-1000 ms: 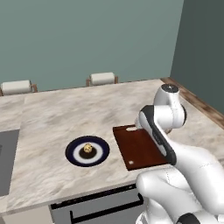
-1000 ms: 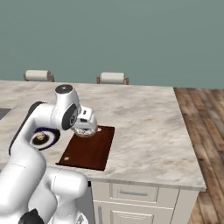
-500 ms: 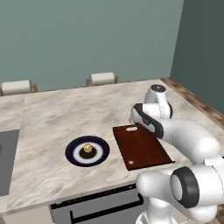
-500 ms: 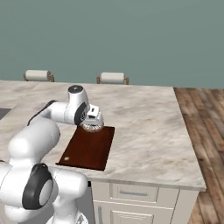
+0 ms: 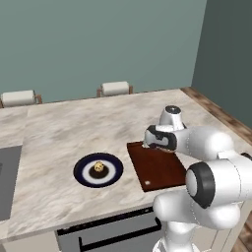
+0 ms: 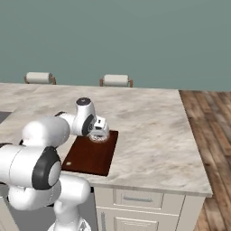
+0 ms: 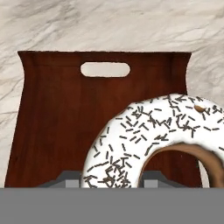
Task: Move the dessert items from the plate to the tray.
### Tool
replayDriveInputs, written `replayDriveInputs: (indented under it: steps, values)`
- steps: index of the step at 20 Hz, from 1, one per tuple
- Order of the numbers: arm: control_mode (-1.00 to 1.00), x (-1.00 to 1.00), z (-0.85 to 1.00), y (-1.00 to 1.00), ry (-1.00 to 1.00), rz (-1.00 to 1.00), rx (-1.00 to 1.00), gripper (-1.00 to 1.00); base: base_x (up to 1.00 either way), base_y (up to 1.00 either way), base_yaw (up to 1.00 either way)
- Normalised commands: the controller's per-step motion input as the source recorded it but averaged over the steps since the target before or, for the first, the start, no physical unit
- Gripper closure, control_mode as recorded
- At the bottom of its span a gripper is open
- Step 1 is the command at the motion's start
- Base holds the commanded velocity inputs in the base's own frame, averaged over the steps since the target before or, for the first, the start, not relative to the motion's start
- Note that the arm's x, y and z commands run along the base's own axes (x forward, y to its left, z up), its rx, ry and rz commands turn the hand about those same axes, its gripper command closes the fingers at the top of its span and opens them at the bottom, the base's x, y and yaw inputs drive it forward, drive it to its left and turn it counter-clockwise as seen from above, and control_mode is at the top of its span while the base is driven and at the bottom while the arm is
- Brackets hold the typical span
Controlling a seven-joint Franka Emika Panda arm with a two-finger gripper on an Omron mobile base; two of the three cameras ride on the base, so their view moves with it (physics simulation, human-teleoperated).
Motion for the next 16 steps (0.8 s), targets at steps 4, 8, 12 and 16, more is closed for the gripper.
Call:
replayDriveInputs:
  steps: [4,8,12,16]
  values:
    - [-1.0,0.64,-0.06,0.0,0.01,0.0,0.0,1.0,0.0,0.0,0.0]
    - [-1.0,0.45,-0.04,0.04,0.04,0.0,0.0,1.0,0.0,0.0,0.0]
    - [-1.0,-0.09,-0.22,0.02,0.01,-0.05,0.0,1.0,0.0,0.0,0.0]
    - [-1.0,-0.31,-0.19,0.08,0.0,-0.04,0.0,1.0,0.0,0.0,0.0]
